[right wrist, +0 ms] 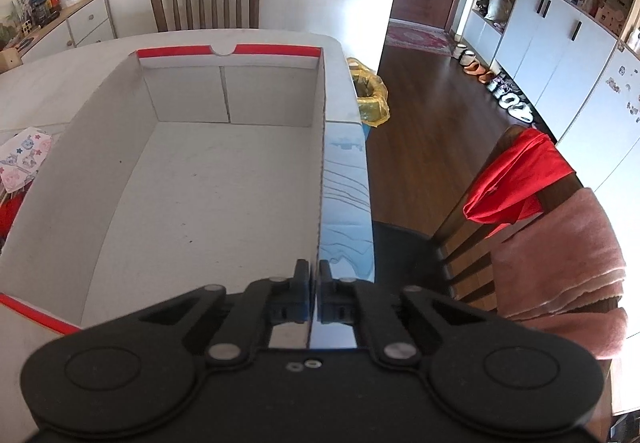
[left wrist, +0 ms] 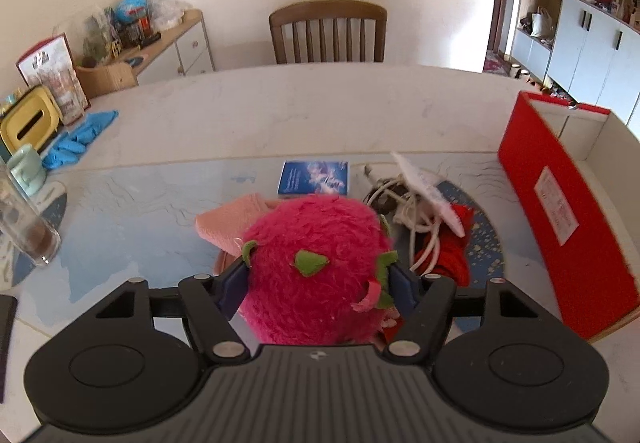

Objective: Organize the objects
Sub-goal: 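Grasp the pink fuzzy strawberry plush with the left gripper, then carry the strawberry plush into the cardboard box and open the left gripper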

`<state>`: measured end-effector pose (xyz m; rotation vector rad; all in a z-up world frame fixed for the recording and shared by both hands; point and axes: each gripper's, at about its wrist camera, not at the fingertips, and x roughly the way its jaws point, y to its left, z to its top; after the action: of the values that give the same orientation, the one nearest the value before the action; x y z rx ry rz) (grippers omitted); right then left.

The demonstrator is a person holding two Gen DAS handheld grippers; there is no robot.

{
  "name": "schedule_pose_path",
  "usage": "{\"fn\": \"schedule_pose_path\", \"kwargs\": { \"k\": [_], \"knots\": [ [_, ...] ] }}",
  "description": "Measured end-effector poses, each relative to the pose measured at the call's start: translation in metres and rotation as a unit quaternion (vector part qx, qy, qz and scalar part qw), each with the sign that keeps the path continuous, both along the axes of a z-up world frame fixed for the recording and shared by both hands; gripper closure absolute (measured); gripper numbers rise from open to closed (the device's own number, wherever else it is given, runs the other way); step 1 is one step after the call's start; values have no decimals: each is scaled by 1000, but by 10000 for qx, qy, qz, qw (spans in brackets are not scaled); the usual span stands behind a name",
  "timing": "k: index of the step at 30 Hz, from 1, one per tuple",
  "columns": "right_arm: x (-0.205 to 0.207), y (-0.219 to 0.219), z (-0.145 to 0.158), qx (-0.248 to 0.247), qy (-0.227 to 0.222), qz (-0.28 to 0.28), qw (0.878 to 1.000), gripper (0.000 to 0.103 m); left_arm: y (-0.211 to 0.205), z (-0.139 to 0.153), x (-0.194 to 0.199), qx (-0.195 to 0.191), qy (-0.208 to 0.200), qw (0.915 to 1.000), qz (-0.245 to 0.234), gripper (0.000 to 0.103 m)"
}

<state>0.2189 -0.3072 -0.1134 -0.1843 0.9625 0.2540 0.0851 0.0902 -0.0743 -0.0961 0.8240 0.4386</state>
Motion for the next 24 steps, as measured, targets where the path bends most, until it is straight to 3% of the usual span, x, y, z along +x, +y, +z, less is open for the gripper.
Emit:
{"fn": "schedule_pose_path", "kwargs": {
  "k": [4,12,24],
  "knots": [
    [1,2,1,-20,8,37,10000,101,-13,21,1,-24,-152,9997,-164,32],
    [1,2,0,19,37,126,9999,100,-24,64,16,-494,-502,9963,-502,32],
    [2,2,-1,11,57,270,9996,100,-117,89,96,-468,-600,9810,-1786,32]
  ]
}}
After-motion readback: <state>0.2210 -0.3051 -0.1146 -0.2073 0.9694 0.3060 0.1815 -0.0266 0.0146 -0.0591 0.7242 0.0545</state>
